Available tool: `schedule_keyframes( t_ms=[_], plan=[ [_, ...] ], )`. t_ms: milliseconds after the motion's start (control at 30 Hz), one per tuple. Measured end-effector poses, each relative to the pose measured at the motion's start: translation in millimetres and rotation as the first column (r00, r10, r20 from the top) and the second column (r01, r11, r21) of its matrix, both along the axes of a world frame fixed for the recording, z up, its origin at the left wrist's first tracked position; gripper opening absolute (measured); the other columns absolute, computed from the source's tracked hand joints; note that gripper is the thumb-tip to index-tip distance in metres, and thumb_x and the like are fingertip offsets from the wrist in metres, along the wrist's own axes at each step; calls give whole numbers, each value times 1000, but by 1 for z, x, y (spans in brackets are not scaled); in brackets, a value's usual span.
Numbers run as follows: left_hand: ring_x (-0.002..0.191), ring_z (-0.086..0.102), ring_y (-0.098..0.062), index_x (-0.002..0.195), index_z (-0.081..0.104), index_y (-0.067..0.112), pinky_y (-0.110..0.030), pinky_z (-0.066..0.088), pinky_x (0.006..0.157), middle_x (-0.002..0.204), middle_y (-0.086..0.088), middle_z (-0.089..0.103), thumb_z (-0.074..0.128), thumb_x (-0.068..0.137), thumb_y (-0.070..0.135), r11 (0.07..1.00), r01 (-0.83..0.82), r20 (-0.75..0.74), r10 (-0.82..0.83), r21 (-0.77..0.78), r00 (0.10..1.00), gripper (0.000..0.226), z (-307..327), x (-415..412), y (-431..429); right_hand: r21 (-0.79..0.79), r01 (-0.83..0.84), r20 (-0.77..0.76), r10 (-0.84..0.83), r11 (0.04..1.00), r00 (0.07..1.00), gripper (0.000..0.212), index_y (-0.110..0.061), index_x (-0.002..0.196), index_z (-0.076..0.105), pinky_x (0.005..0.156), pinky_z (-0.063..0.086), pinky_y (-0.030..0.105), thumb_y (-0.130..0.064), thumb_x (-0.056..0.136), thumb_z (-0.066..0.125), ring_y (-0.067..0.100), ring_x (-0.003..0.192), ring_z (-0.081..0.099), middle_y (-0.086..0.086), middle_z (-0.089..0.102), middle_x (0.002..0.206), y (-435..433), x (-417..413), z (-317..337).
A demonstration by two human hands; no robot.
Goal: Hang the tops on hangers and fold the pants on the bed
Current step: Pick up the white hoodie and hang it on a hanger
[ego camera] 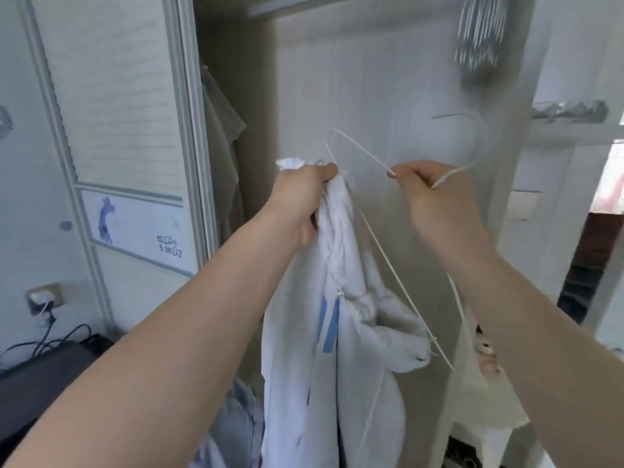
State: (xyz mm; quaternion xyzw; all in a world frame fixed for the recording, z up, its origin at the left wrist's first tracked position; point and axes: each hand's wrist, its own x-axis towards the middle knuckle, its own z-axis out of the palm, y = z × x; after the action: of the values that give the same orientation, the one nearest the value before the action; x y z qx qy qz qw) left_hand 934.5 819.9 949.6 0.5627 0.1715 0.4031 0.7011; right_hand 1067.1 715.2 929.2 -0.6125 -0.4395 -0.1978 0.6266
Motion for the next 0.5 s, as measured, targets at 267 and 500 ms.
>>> schedule_keyframes(
  t_ms=[267,500],
  plan=[
    [99,73,-30,108,70,0,-47,54,98,104,-18,73,65,95,15,994,-101,-190,90,-51,978,21,-82,-105,-72,-97,-263,-235,234,960,943,19,-44,81,75,49,28,26,-50,80,57,6,43,37,-13,44,48,-88,-76,-71],
    [90,74,-27,84,75,2,-45,57,94,90,-15,76,72,89,11,958,-234,-351,164,-166,922,10,-183,-232,-142,-106,-517,-470,415,849,779,20,-21,95,77,39,23,14,-23,96,57,5,39,27,-12,34,48,-164,-176,-158]
  ],
)
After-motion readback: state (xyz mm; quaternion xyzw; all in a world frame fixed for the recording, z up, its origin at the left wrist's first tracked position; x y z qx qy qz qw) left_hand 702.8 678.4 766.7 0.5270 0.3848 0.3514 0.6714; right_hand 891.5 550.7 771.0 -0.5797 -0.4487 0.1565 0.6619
